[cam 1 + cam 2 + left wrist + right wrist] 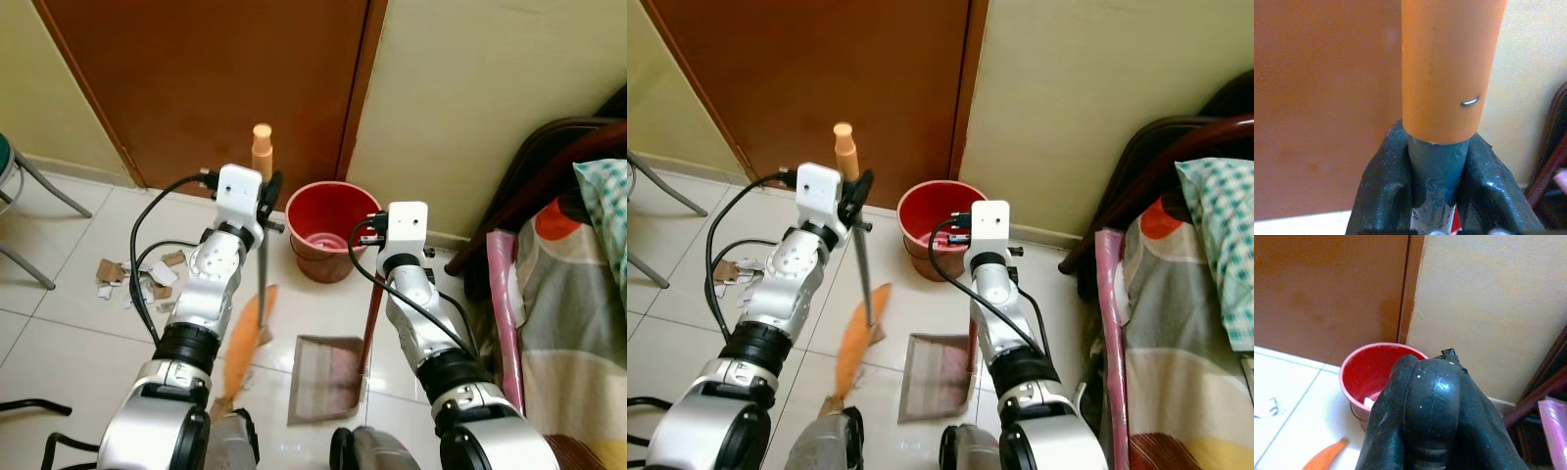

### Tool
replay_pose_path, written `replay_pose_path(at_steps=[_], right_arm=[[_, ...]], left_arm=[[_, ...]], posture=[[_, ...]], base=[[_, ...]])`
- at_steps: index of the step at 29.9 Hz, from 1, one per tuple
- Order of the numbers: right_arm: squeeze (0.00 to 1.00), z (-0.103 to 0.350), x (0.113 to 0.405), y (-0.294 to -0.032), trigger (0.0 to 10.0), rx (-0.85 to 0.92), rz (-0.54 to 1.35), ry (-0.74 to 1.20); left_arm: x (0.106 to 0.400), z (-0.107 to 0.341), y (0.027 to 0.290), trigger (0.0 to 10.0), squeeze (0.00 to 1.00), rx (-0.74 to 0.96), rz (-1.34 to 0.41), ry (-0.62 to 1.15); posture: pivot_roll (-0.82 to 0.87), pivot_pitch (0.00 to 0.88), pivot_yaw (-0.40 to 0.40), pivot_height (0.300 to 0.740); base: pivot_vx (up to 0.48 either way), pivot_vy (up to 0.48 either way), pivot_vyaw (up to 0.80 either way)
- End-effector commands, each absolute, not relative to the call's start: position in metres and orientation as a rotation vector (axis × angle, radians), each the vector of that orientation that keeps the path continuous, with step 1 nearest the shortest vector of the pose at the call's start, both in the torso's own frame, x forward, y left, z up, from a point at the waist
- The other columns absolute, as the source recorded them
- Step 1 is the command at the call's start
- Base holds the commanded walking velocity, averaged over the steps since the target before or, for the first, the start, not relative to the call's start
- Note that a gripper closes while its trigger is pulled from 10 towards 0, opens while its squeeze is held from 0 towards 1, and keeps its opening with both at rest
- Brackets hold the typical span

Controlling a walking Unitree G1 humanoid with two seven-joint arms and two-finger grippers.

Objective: Sweep floor

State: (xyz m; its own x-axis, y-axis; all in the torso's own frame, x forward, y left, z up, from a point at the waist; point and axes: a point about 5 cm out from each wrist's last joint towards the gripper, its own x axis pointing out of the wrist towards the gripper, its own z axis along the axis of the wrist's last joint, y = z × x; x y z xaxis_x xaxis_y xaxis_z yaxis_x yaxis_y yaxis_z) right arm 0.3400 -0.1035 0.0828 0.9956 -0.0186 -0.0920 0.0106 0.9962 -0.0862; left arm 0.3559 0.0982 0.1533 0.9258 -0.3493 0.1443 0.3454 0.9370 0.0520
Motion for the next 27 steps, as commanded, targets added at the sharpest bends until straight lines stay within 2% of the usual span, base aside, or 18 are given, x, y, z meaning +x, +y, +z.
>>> replay_pose_path(at_steps=[1,5,10,14,20,23,27], right_arm=[[0.00,0.085,0.342,-0.102,10.0,-0.114,-0.008,0.079],[0.00,0.078,0.342,-0.106,10.0,-0.140,-0.030,0.090],[0.00,0.077,0.342,-0.105,10.0,-0.151,-0.028,0.088],[0.00,0.076,0.343,-0.105,10.0,-0.146,-0.027,0.089],[0.00,0.075,0.343,-0.103,10.0,-0.125,-0.016,0.094],[0.00,0.074,0.344,-0.103,10.0,-0.079,0.006,0.111],[0.00,0.075,0.344,-0.104,10.0,-0.016,0.033,0.114]], left_arm=[[0.354,0.163,0.092,10.0,0.00,-0.054,-0.379,-0.181],[0.349,0.166,0.082,10.0,0.00,-0.235,-0.416,-0.137],[0.341,0.164,0.071,10.0,0.00,-0.302,-0.480,-0.098],[0.341,0.169,0.076,10.0,0.00,-0.345,-0.449,-0.099],[0.352,0.186,0.105,10.0,0.00,-0.345,-0.318,-0.159],[0.360,0.211,0.146,10.0,0.00,-0.258,-0.193,-0.255],[0.358,0.224,0.171,10.0,0.00,-0.180,-0.136,-0.297]], posture=[[0.02,0.149,-0.059,0.740],[0.02,0.149,-0.059,0.740],[0.01,0.141,-0.054,0.740],[0.01,0.141,-0.054,0.740],[0.02,0.136,-0.057,0.740],[0.03,0.132,-0.057,0.740],[0.03,0.132,-0.057,0.740]], base=[[0.000,0.000,0.00],[0.000,0.000,0.00],[0.000,0.000,0.00],[0.000,0.000,0.00],[0.000,0.000,0.00],[0.000,0.000,0.00],[0.000,0.000,0.00]])
